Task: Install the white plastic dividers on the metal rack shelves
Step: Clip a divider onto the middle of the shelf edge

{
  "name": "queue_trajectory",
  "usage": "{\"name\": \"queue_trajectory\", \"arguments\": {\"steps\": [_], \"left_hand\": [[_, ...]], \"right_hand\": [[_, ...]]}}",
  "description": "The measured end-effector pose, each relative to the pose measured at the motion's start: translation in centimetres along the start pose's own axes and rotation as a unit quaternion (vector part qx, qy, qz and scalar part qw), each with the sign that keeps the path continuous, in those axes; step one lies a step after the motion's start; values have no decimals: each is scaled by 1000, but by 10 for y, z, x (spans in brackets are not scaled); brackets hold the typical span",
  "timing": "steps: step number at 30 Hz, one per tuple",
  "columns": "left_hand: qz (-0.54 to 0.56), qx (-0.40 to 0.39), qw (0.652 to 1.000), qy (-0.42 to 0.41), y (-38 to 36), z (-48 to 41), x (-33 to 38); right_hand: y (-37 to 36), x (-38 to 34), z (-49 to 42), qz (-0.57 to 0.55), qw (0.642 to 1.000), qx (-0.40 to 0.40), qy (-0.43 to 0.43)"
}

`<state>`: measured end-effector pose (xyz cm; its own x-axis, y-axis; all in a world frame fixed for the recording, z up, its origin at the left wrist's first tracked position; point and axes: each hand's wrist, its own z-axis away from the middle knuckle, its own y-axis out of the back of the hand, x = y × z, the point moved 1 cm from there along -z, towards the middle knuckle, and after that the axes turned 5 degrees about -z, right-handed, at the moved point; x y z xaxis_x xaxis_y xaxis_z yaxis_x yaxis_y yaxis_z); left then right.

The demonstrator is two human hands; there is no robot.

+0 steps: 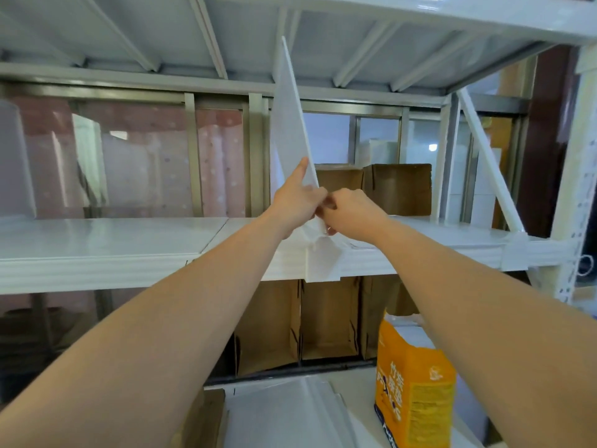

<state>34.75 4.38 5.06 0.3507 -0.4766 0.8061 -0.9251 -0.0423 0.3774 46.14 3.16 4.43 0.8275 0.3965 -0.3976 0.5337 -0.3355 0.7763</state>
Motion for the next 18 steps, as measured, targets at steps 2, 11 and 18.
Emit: {"name": "queue_trajectory", "arguments": {"steps": [2,11,18], "left_hand": [[-9,-12,1000,-14,-5,-3,0],[-43,16,999,-19,-2,-7,-10],[-43,42,998,0,1,-18,-10]], "right_hand": [[2,5,1,-13,1000,-7,8],[-11,10,-14,6,999,10,36],[-17,13,-20,30,998,33,48]]}}
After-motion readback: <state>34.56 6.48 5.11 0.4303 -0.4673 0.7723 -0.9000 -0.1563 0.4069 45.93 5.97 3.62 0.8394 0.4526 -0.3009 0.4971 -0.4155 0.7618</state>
